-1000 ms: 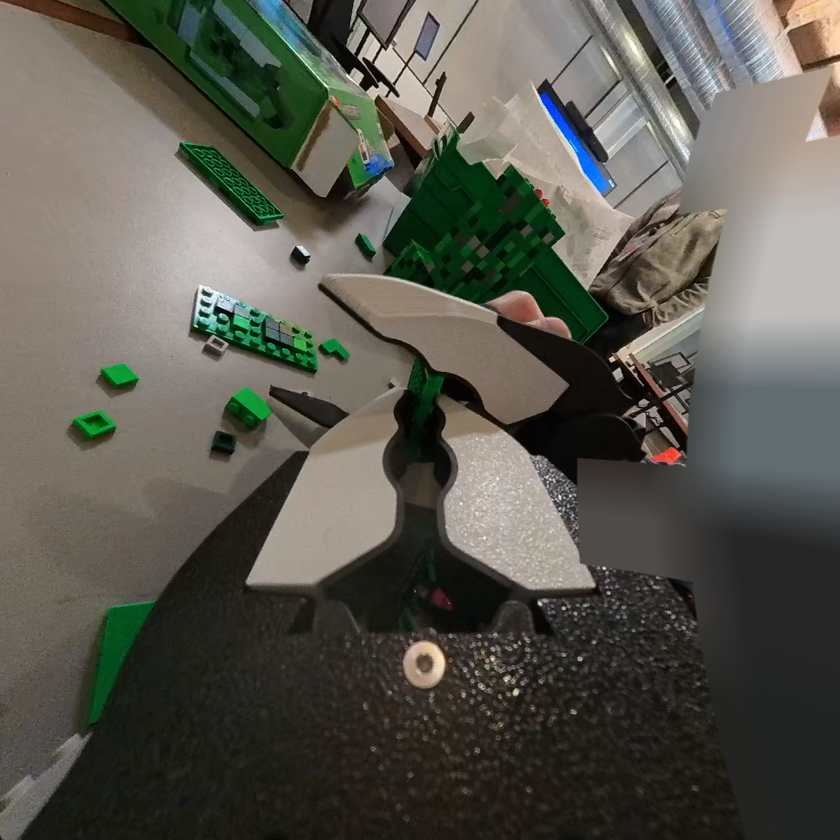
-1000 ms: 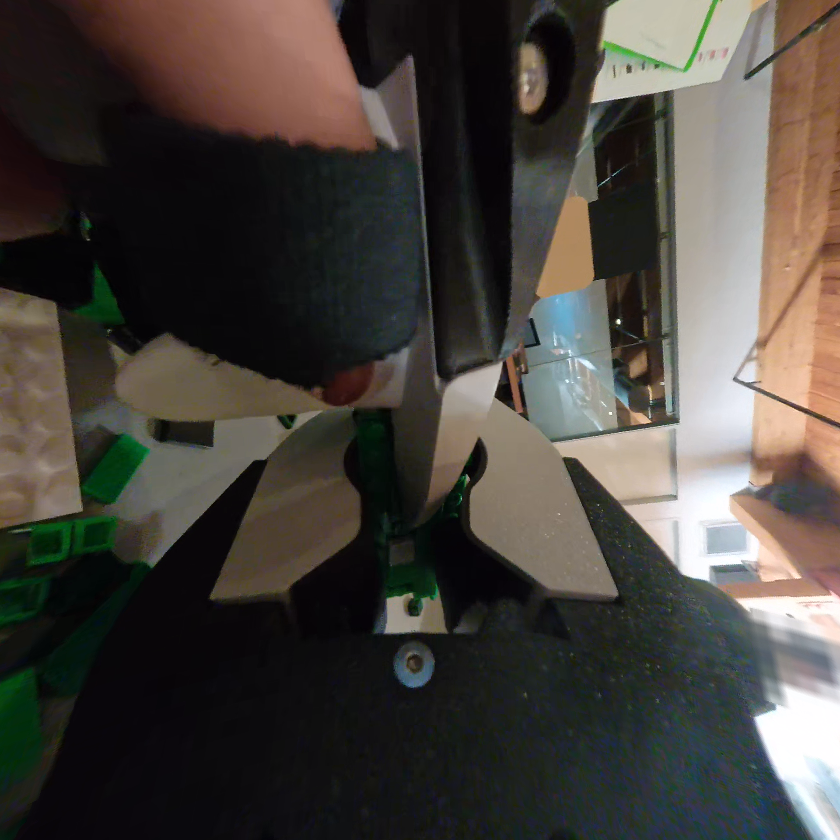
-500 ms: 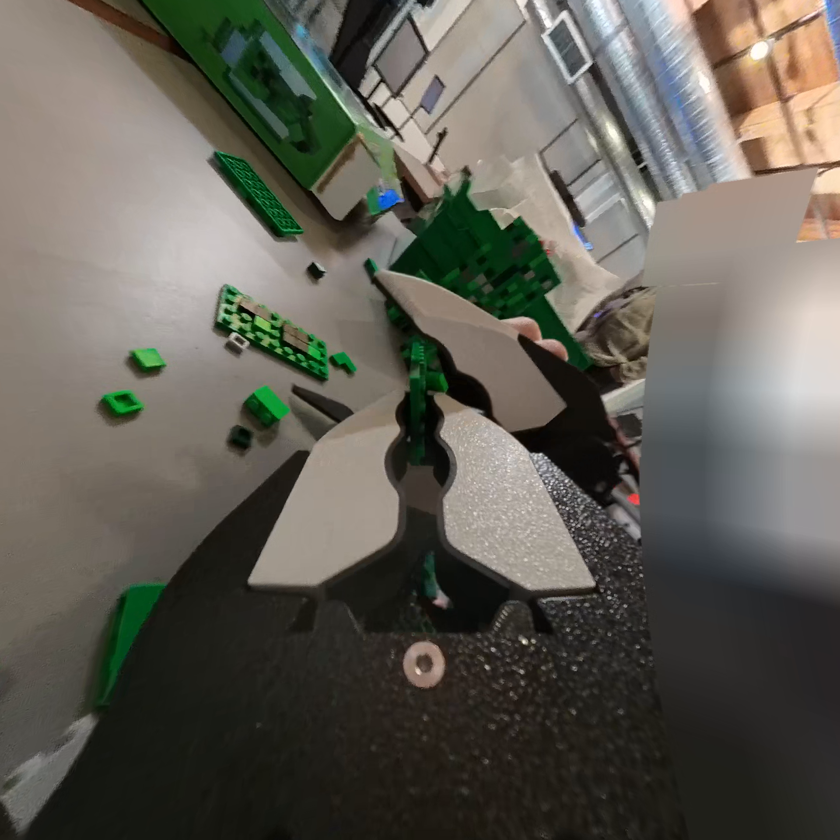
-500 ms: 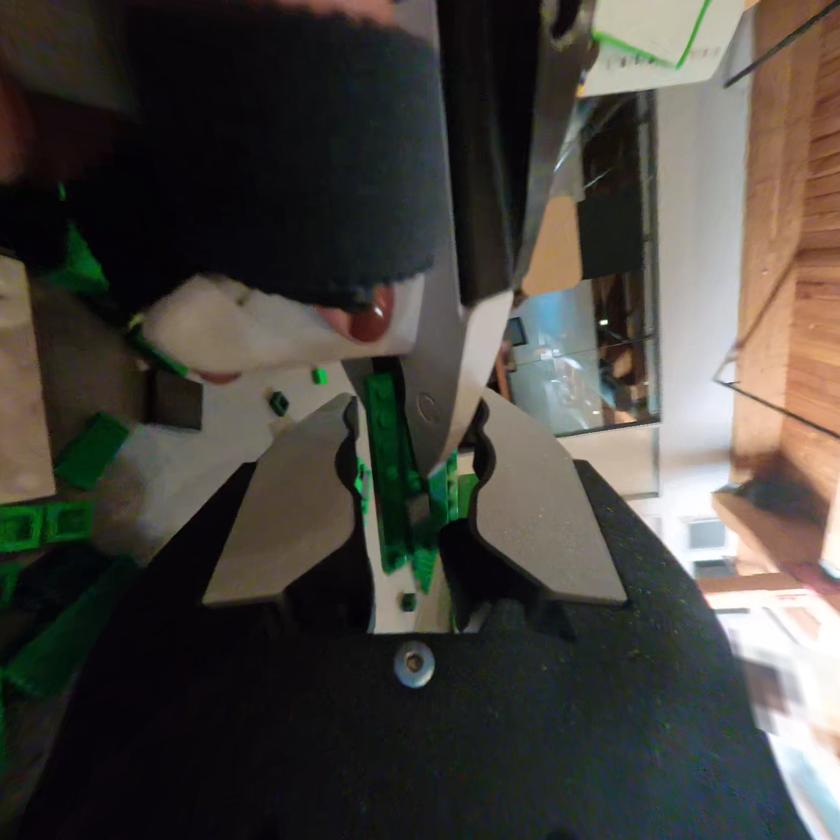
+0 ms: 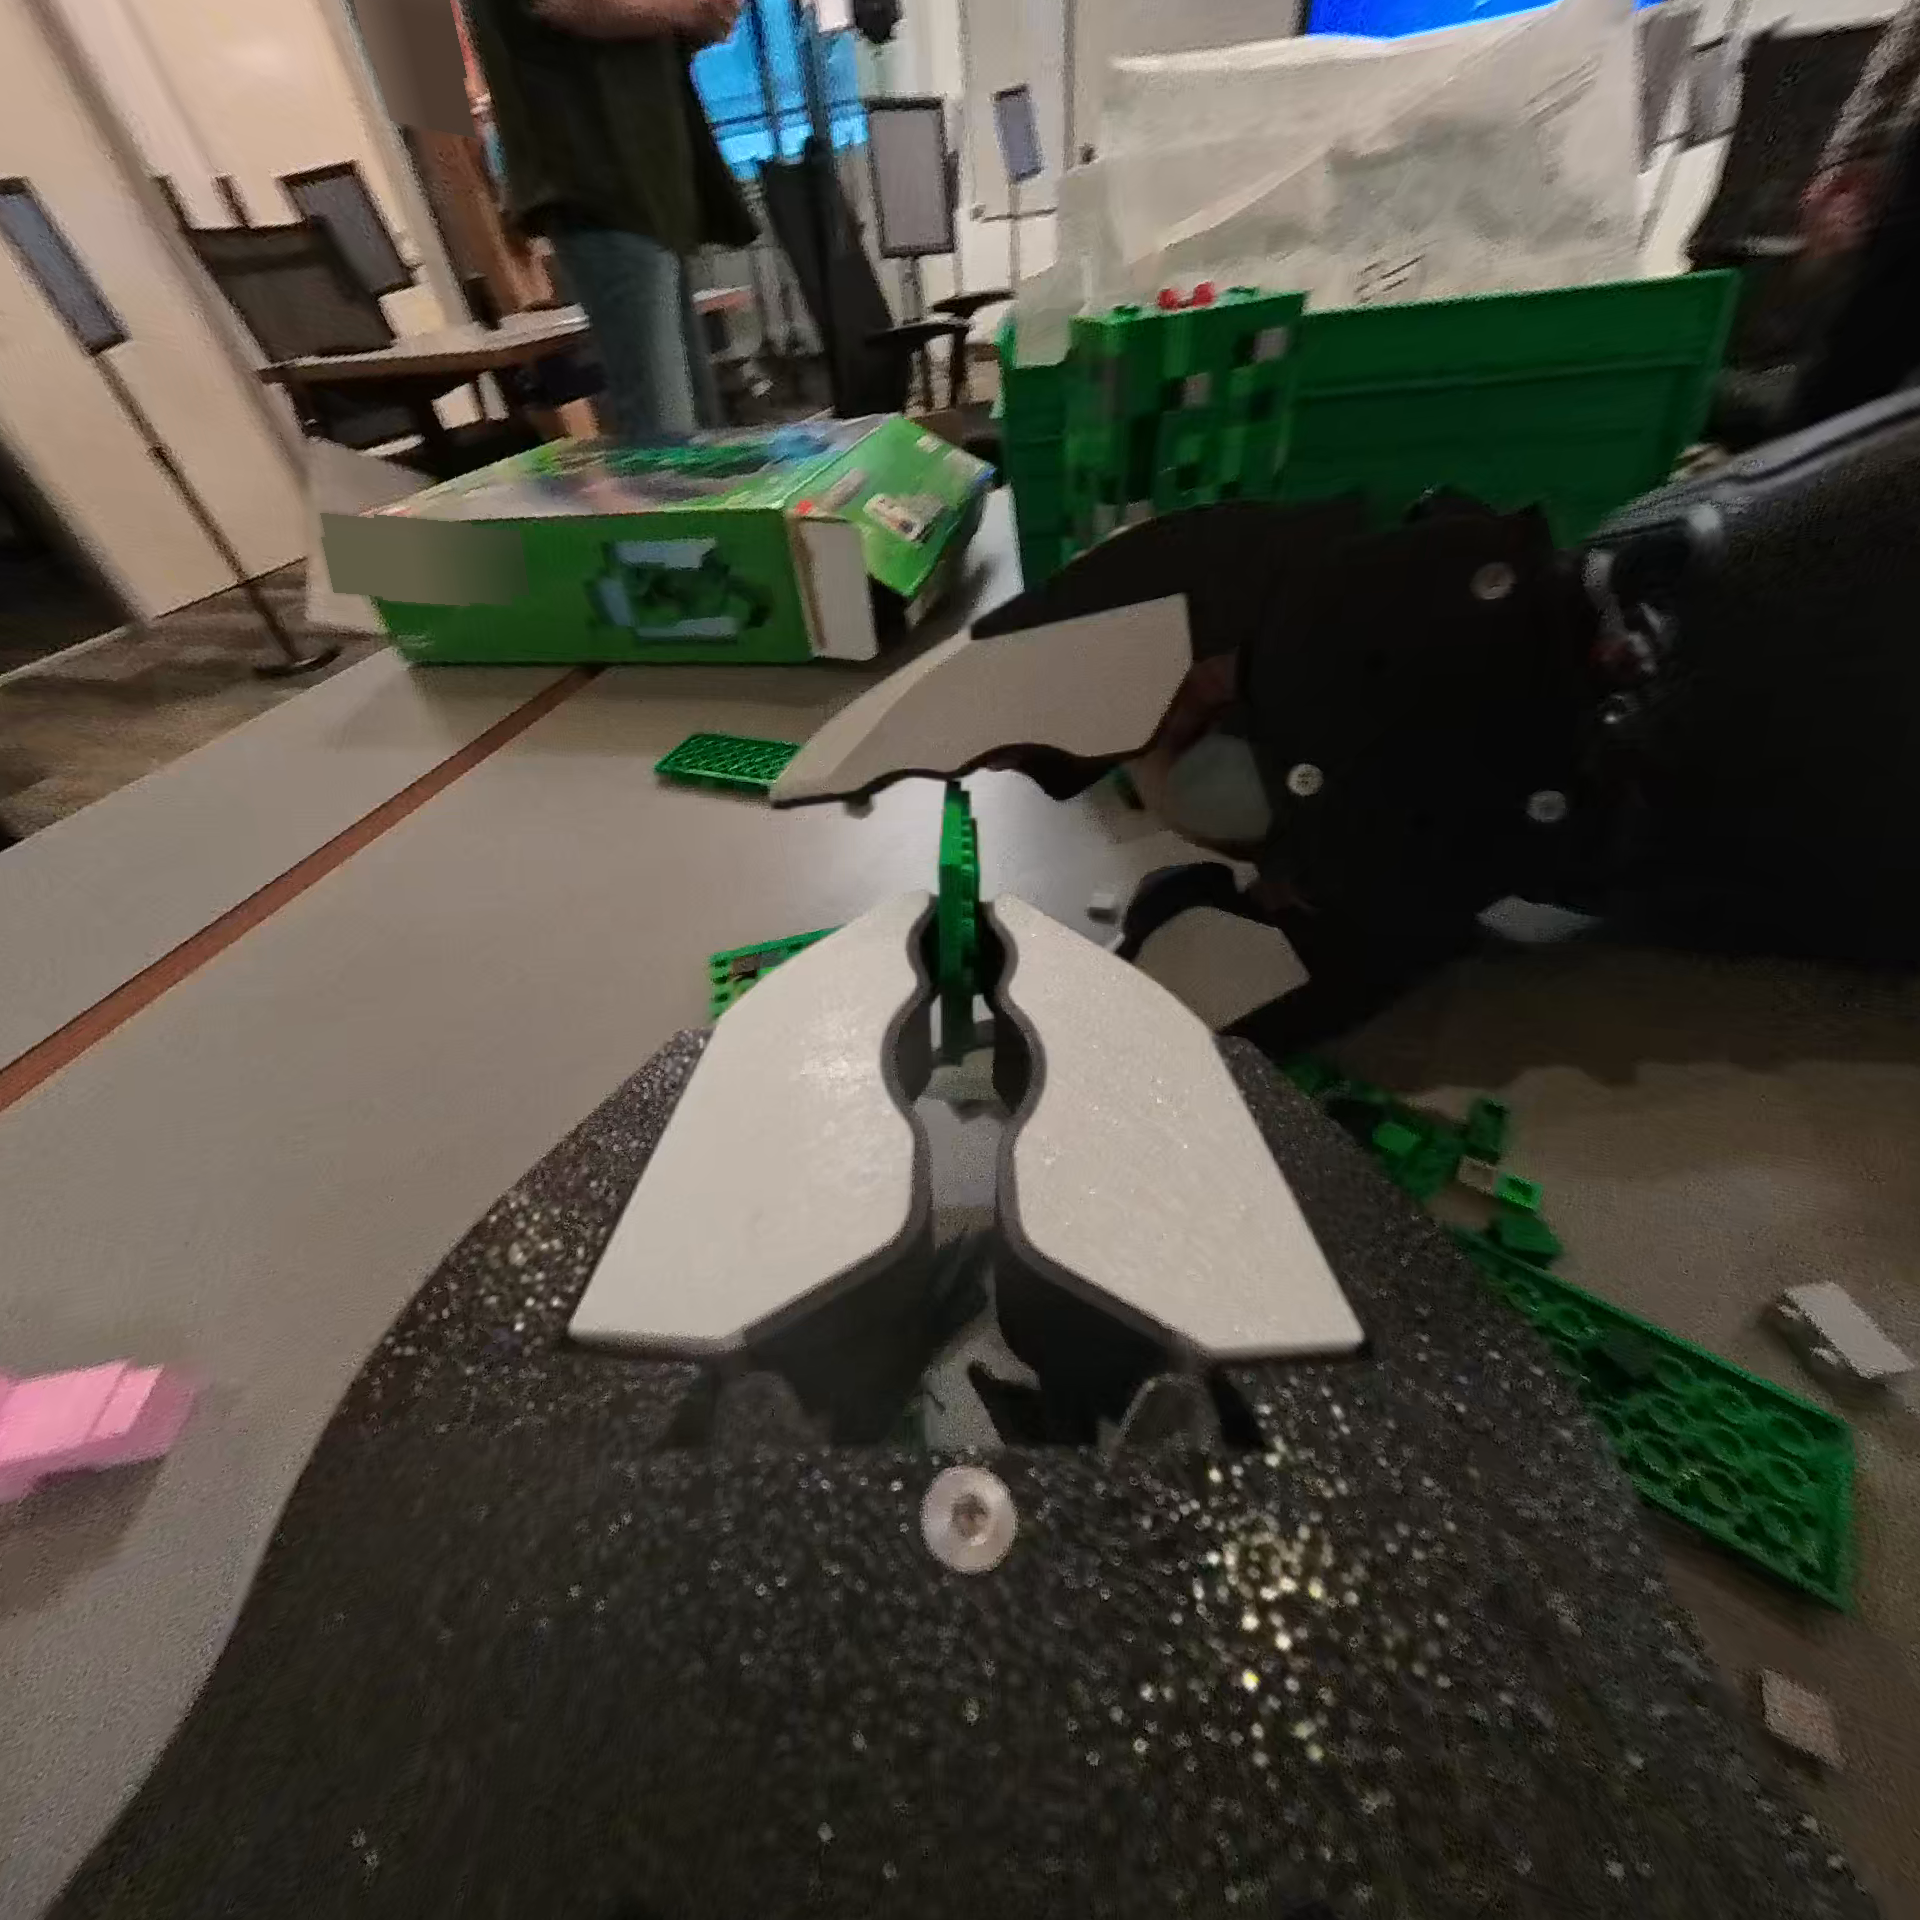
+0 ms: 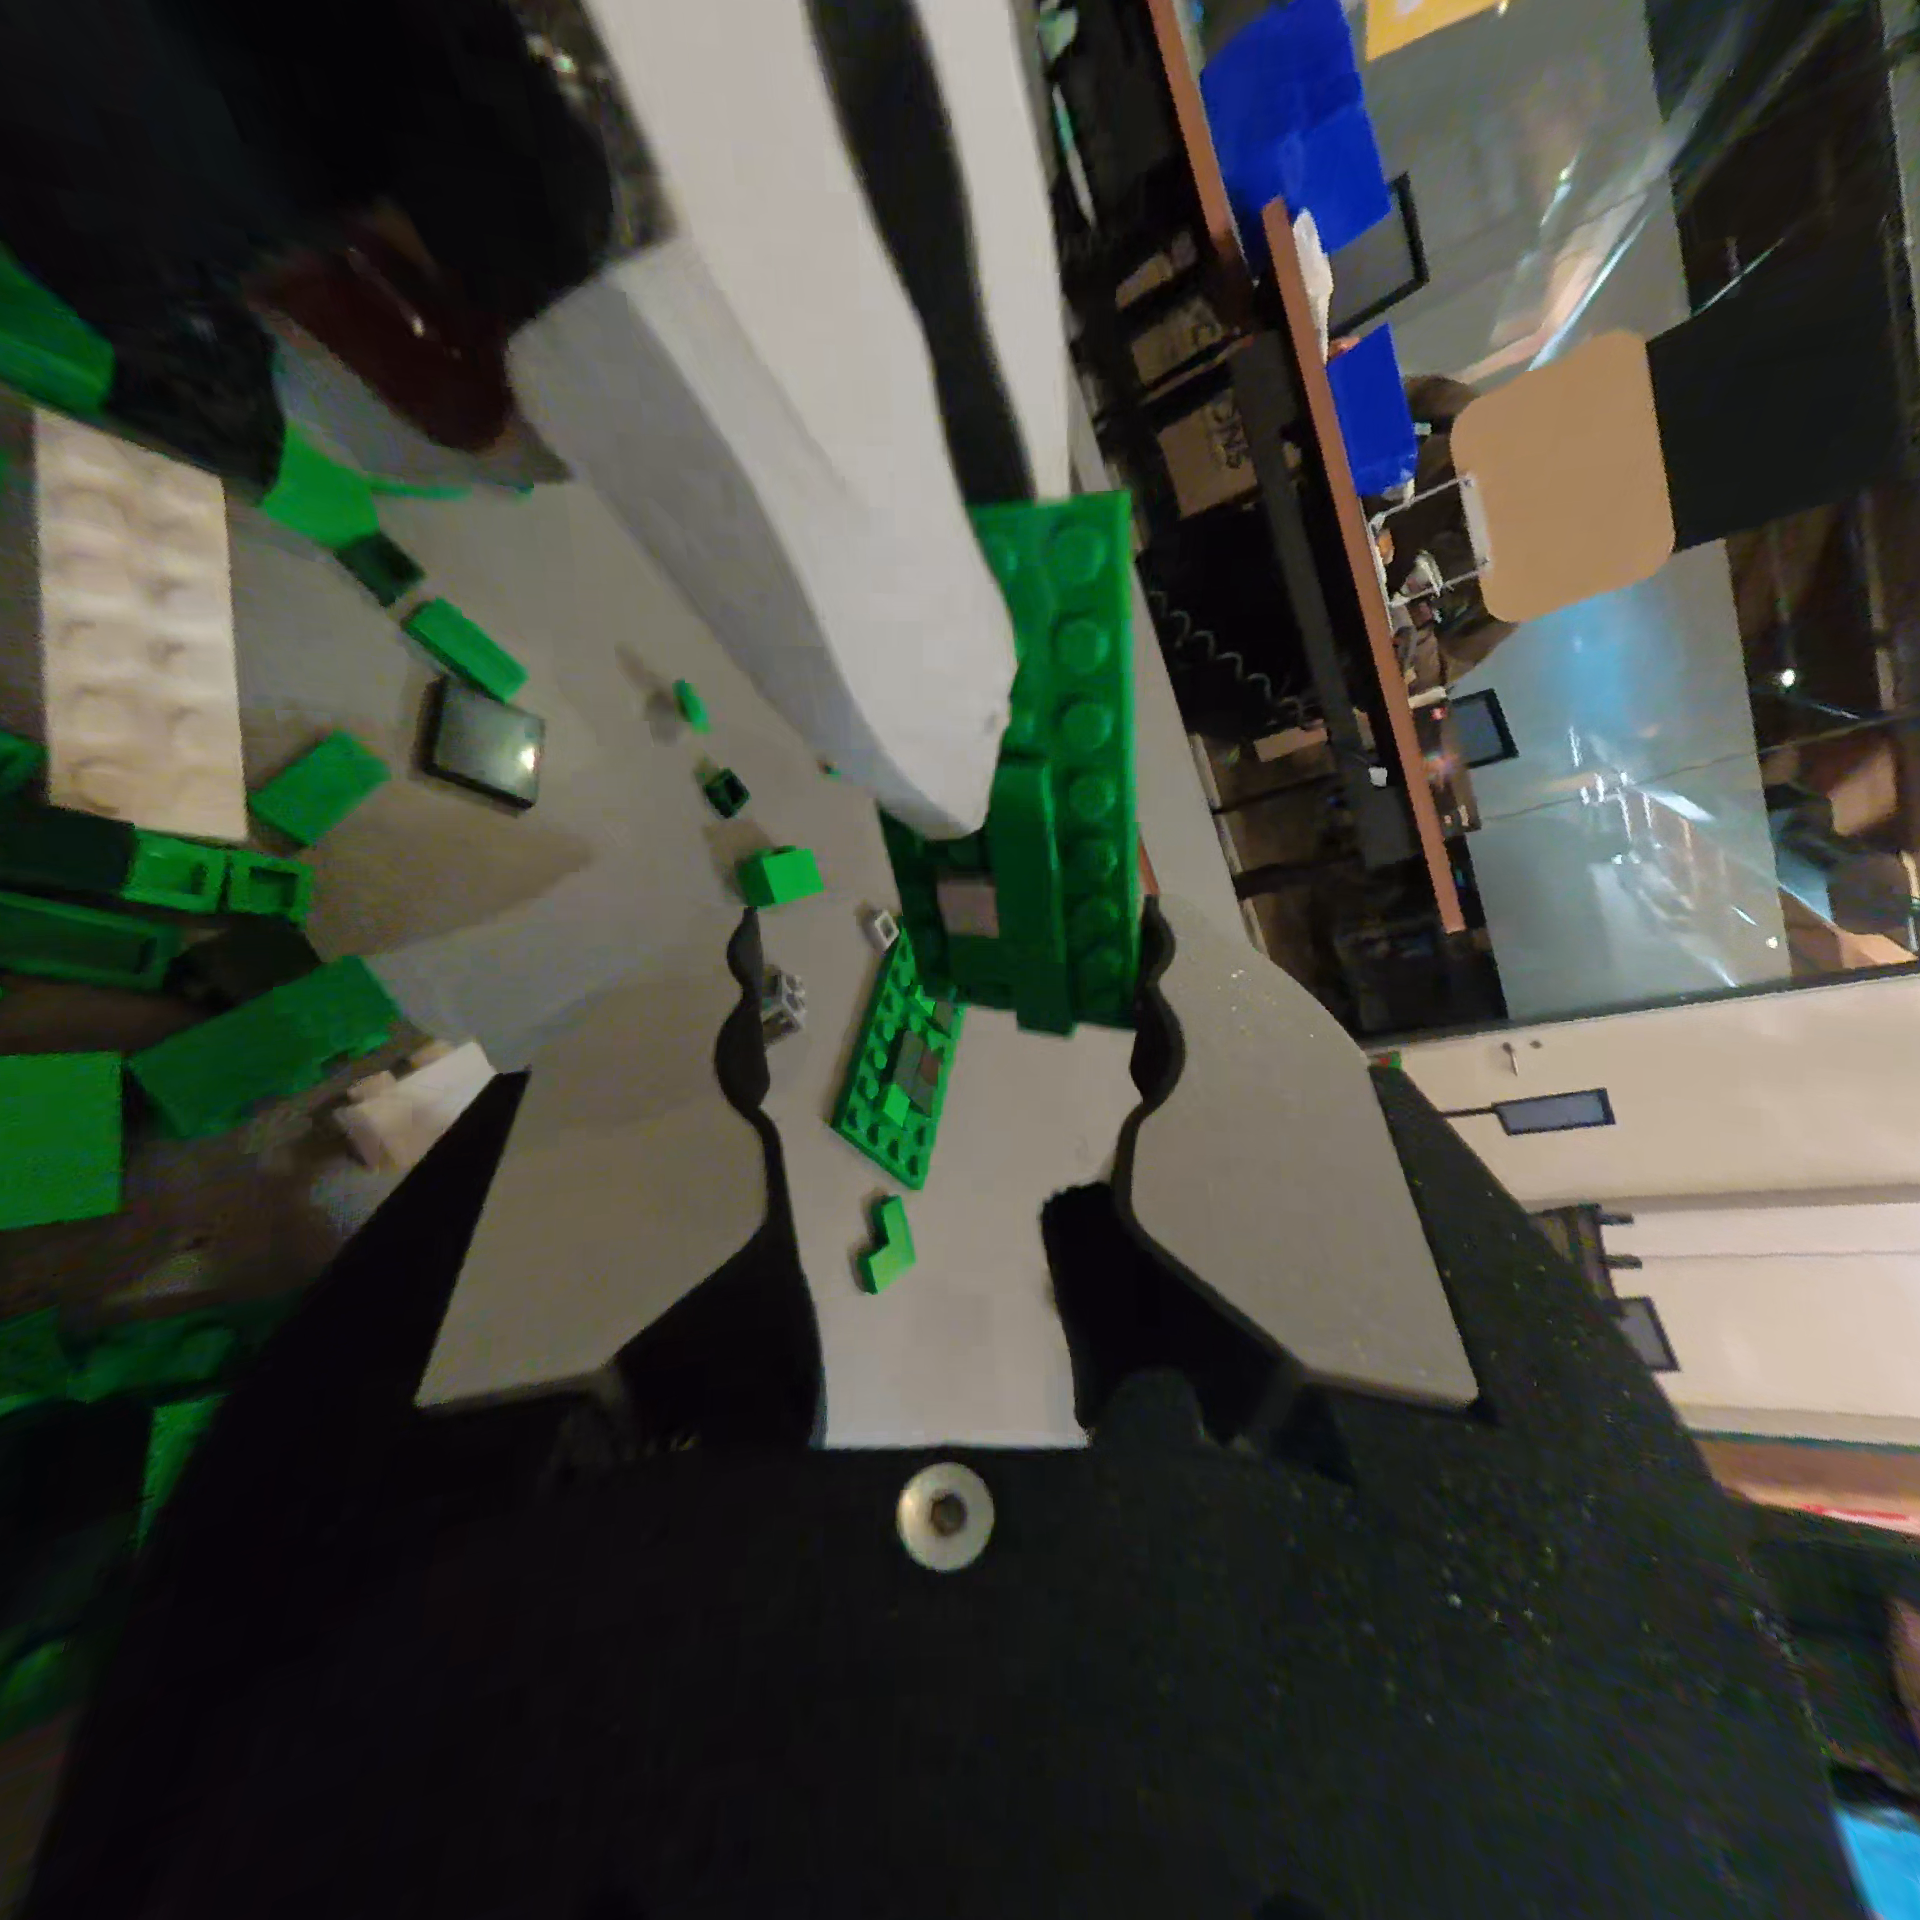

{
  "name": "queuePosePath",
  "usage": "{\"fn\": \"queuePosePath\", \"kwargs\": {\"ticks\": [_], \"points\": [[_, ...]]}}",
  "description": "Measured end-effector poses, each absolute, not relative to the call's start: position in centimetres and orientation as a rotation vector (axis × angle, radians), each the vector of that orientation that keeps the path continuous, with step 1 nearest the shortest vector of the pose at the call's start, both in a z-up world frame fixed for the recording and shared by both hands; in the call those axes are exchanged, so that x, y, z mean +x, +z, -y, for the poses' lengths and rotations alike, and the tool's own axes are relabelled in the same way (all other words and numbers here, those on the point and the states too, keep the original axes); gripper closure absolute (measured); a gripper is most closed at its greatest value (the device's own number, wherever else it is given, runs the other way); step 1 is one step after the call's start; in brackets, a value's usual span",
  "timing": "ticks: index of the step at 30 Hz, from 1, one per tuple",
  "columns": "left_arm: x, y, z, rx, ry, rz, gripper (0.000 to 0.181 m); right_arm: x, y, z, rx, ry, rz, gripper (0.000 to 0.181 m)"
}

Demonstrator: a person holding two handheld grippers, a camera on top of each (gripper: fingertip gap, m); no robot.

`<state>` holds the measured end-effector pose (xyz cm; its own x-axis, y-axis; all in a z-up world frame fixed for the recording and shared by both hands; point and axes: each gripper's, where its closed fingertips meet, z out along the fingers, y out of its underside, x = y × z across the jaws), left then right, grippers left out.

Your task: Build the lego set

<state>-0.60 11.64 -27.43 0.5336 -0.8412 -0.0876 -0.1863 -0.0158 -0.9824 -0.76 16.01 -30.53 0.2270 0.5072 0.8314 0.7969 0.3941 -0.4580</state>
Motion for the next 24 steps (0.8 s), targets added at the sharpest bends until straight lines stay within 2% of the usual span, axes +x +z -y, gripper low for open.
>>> {"fn": "queuePosePath", "kwargs": {"ticks": [2, 4, 5, 6, 8, 9, 10, 12, 13, 16, 19, 22, 24], "points": [[-0.5, -27.2, -11.3, -1.51, -0.716, -0.912, 0.176, -0.7, -29.6, -15.9, -1.17, -0.357, 1.416, 0.123], [-0.4, -27.2, -11.1, -1.513, -0.763, -0.921, 0.176, -0.2, -28.5, -16.1, -1.062, -0.479, 1.407, 0.145], [-0.2, -27.4, -11.1, -1.53, -0.776, -0.926, 0.175, -0.1, -28.5, -16.1, -1.031, -0.524, 1.434, 0.145], [-0.1, -27.7, -11.1, -1.555, -0.785, -0.928, 0.167, 0.1, -28.7, -16.2, -1.013, -0.564, 1.464, 0.146], [-0.1, -28.3, -11.4, -1.616, -0.749, -0.948, 0.137, 0.4, -28.6, -16.3, -0.928, -0.662, 1.511, 0.146], [-0.1, -28.6, -11.4, -1.64, -0.718, -0.979, 0.133, 0.4, -28.4, -16.2, -0.863, -0.721, 1.535, 0.146], [0.0, -28.9, -11.3, -1.656, -0.691, -1.014, 0.138, 0.4, -28.2, -16.0, -0.8, -0.776, 1.556, 0.146], [0.3, -29.4, -10.8, -1.678, -0.686, -1.081, 0.167, 0.2, -28.0, -15.6, -0.729, -0.83, 1.581, 0.146], [0.3, -29.7, -10.7, -1.69, -0.68, -1.089, 0.175, 0.2, -28.1, -15.5, -0.736, -0.834, 1.594, 0.146], [0.1, -29.1, -11.2, -1.687, -0.694, -1.014, 0.176, 0.1, -28.0, -15.4, -0.809, -0.733, 1.552, 0.145], [-0.2, -27.3, -11.7, -1.636, -0.821, -0.824, 0.176, -0.4, -28.0, -14.9, -1.065, -0.399, 1.486, 0.112], [-0.2, -25.8, -11.7, -1.557, -0.934, -0.684, 0.176, -2.1, -26.9, -13.6, -1.261, -0.013, 1.347, 0.088], [-0.3, -24.8, -11.7, -1.502, -0.956, -0.634, 0.176, -2.4, -26.4, -13.7, -1.307, 0.016, 1.278, 0.084]]}}
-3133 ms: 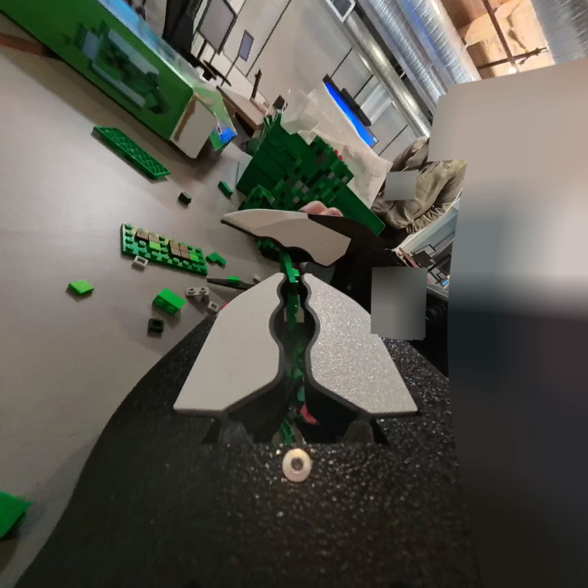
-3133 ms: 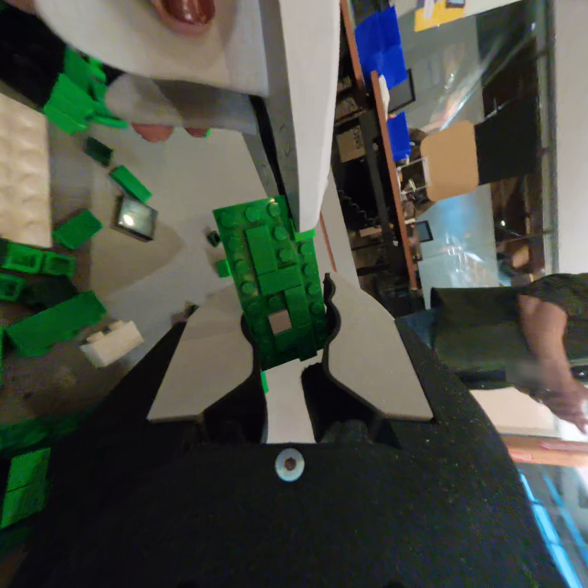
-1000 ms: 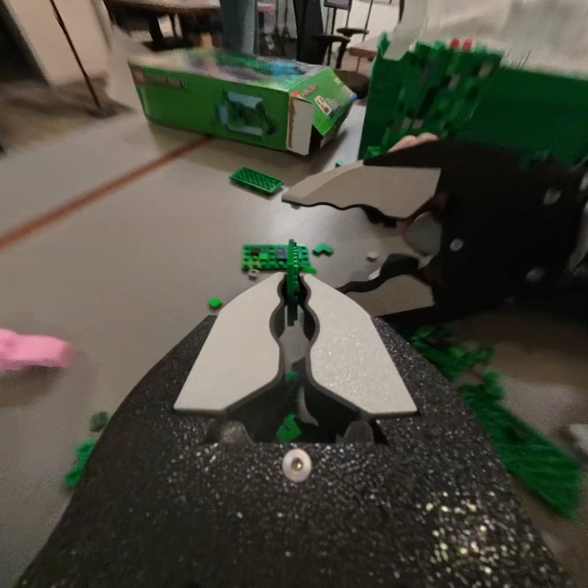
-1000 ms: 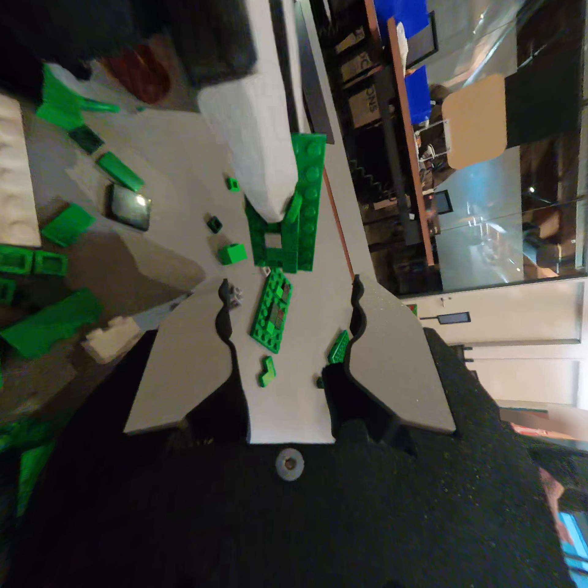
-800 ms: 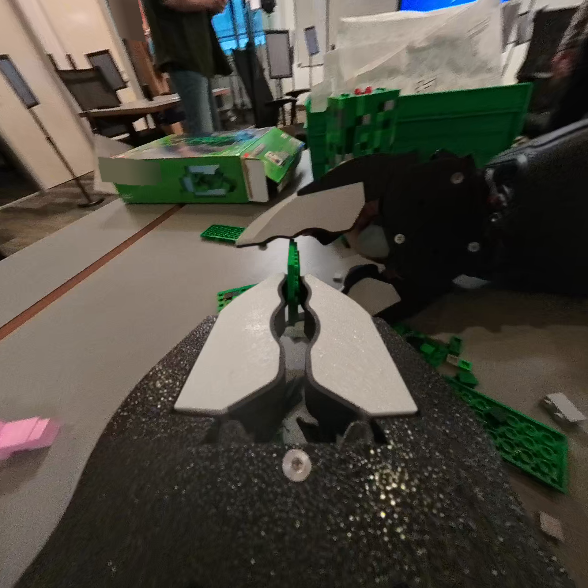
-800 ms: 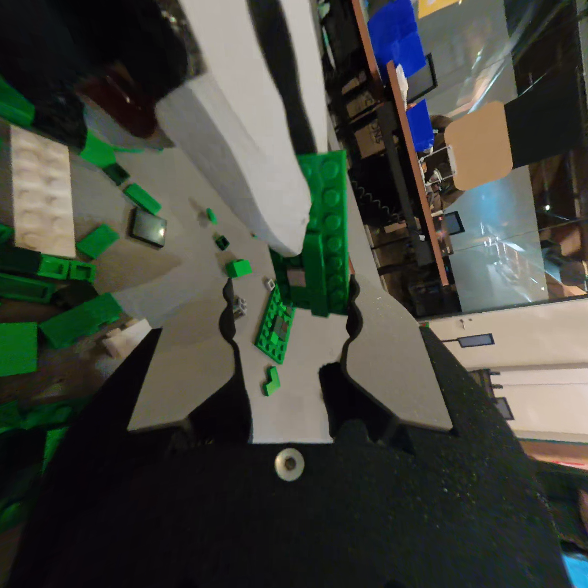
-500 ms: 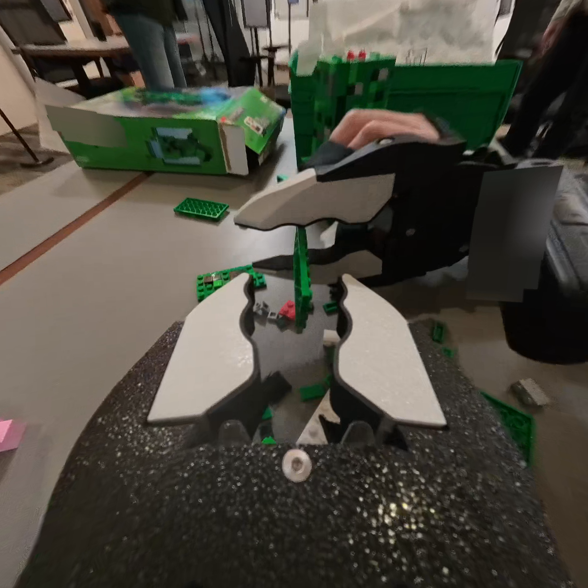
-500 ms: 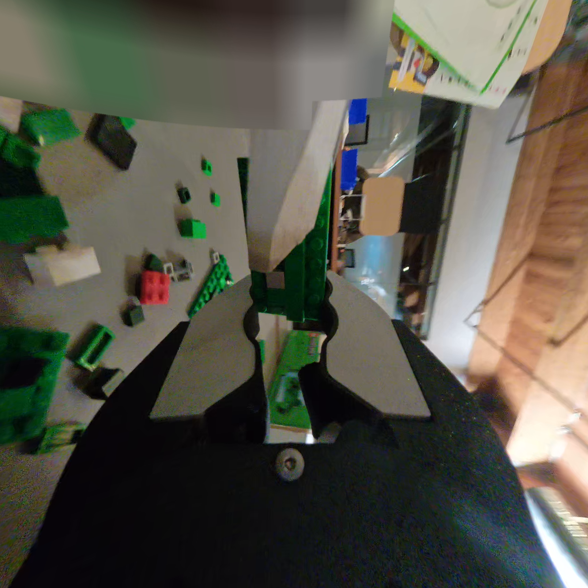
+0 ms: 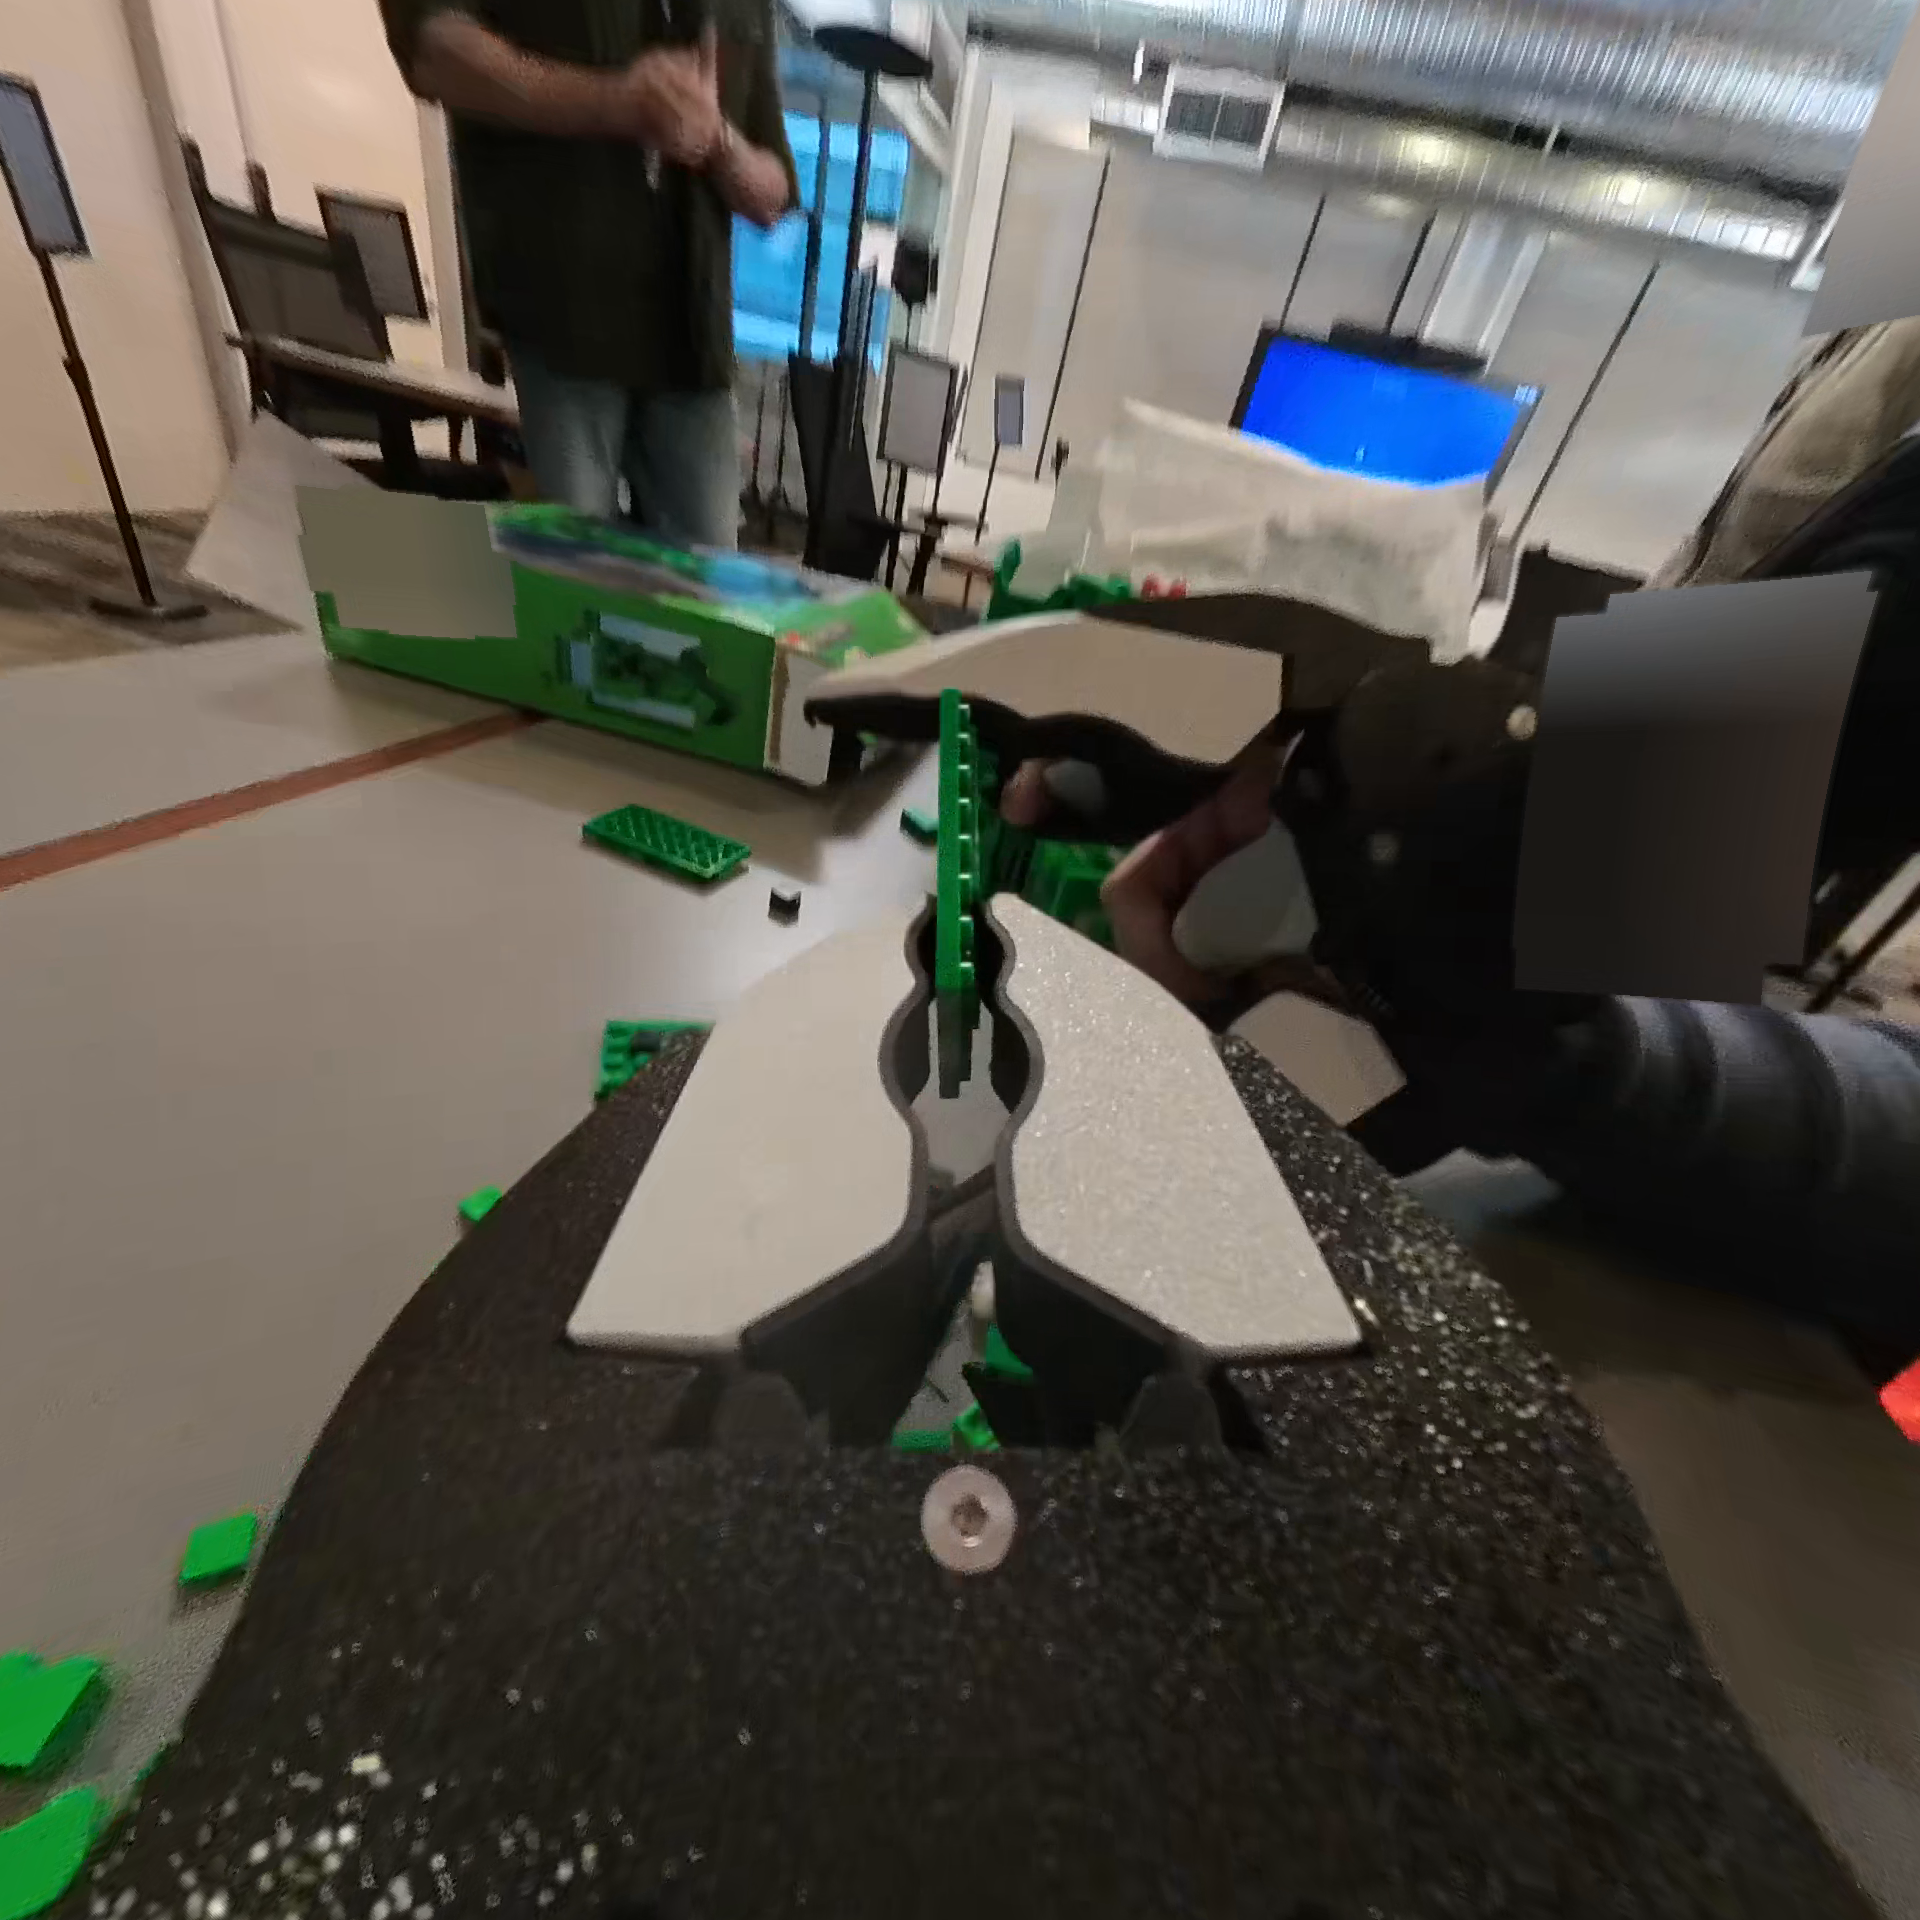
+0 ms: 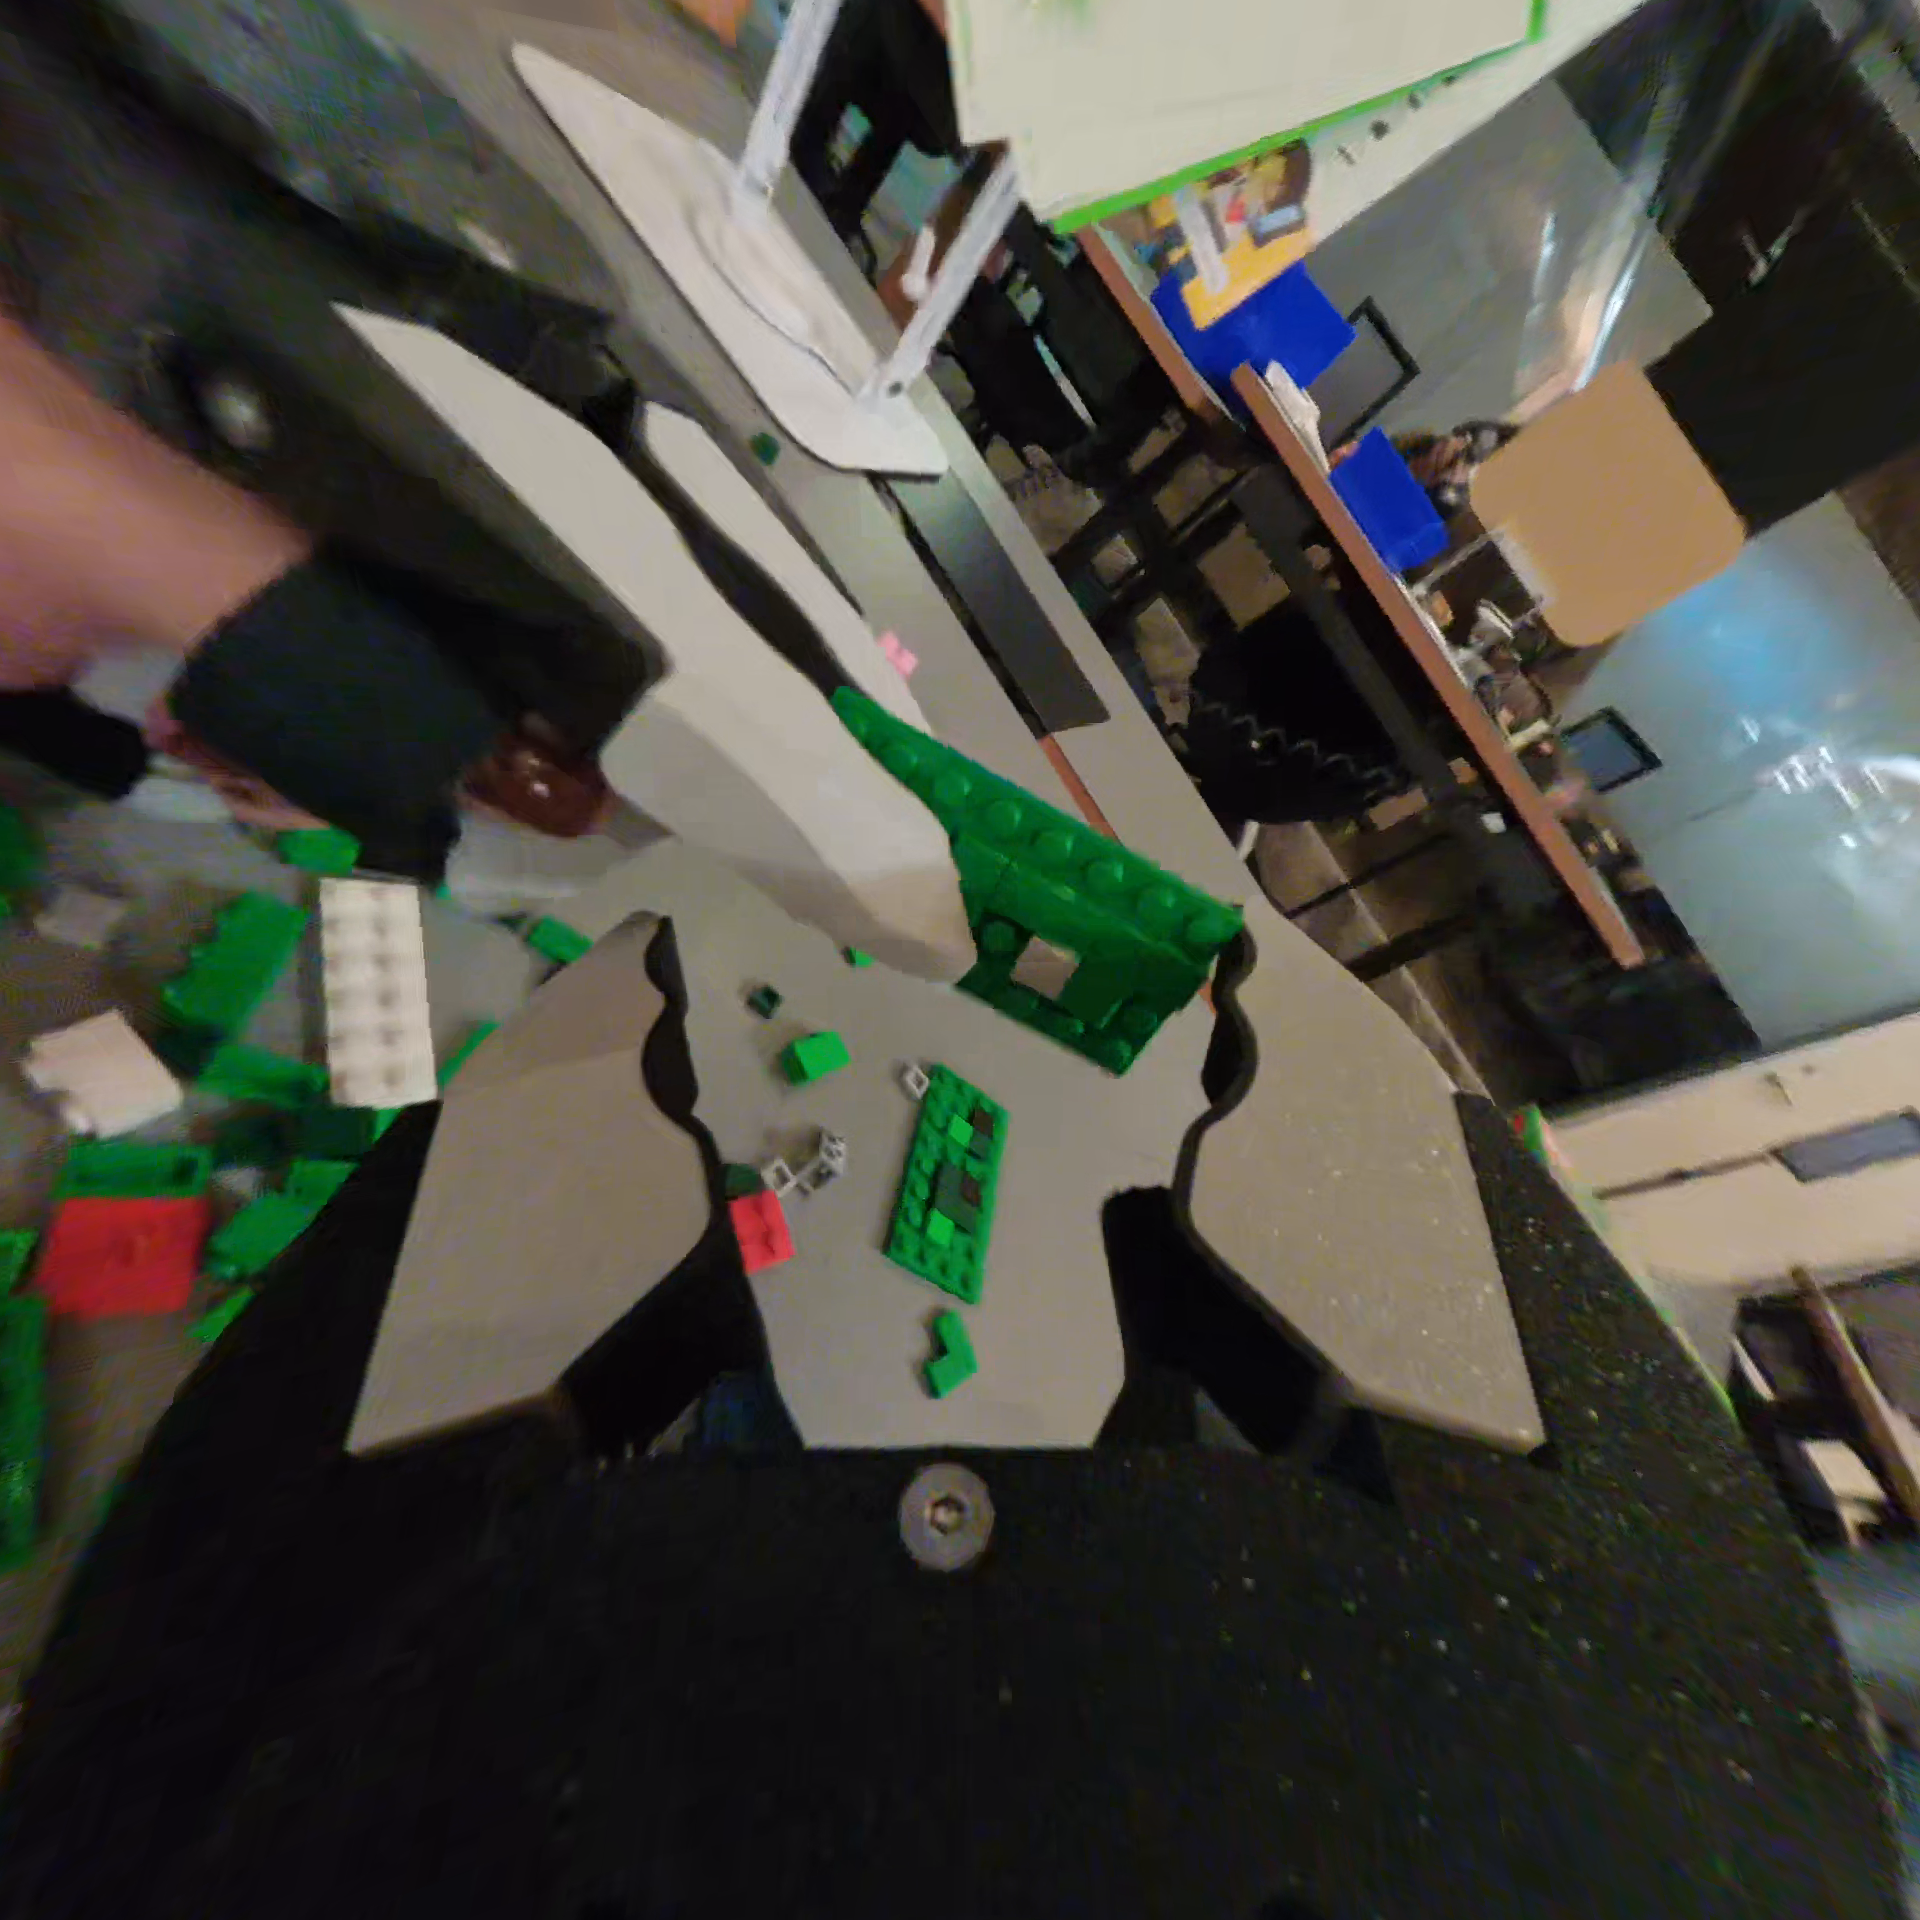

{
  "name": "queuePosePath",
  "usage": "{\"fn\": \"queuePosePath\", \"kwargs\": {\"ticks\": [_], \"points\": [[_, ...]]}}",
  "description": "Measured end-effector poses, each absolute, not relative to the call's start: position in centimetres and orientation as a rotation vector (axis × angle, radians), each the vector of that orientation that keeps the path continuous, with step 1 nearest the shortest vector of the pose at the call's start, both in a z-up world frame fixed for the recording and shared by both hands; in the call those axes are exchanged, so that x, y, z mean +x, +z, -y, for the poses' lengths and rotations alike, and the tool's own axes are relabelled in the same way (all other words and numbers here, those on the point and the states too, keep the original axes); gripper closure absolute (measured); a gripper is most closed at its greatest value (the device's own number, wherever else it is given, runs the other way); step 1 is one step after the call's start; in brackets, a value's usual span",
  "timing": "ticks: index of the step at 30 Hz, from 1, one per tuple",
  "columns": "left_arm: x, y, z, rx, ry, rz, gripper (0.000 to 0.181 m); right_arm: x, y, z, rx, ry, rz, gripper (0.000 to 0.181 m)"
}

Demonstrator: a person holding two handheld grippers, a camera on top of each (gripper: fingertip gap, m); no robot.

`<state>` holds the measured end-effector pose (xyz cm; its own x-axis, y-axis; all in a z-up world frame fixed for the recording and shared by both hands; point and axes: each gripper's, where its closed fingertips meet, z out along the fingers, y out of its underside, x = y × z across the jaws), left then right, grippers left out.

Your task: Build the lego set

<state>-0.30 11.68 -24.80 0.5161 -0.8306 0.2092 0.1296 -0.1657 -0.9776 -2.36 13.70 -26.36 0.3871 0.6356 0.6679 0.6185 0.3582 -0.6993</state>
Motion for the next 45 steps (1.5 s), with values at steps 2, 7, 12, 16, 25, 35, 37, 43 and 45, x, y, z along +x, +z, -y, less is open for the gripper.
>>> {"fn": "queuePosePath", "kwargs": {"ticks": [2, 7, 12, 16, 25, 35, 37, 43, 45], "points": [[-1.0, -23.7, -11.8, -1.451, -0.97, -0.569, 0.176, -1.8, -26.5, -14.6, -1.349, -0.07, 1.234, 0.078], [-0.7, -24.0, -11.6, -1.463, -1.095, -0.539, 0.176, -2.7, -27.2, -14.4, -1.443, 0.059, 1.177, 0.066], [0.4, -24.7, -10.9, -1.489, -1.155, -0.604, 0.176, -1.1, -26.0, -15.4, -1.36, -0.081, 1.121, 0.126], [0.4, -25.3, -11.0, -1.535, -1.173, -0.644, 0.176, -0.5, -26.1, -15.4, -1.323, -0.087, 1.196, 0.141], [0.1, -24.5, -11.5, -1.503, -1.167, -0.522, 0.176, -2.3, -27.1, -14.7, -1.459, -0.025, 1.132, 0.083], [0.7, -26.3, -11.4, -1.62, -1.162, -0.627, 0.156, -1.6, -27.0, -15.0, -1.247, -0.271, 1.288, 0.099], [0.6, -26.5, -11.3, -1.636, -1.204, -0.635, 0.14, -1.4, -27.3, -14.8, -1.186, -0.324, 1.363, 0.099], [0.5, -26.5, -9.9, -1.628, -1.291, -0.783, 0.175, -1.1, -29.4, -13.5, -1.023, -0.373, 1.611, 0.099], [0.3, -26.6, -9.8, -1.639, -1.306, -0.805, 0.175, -1.4, -29.6, -12.9, -1.042, -0.274, 1.616, 0.099]]}}
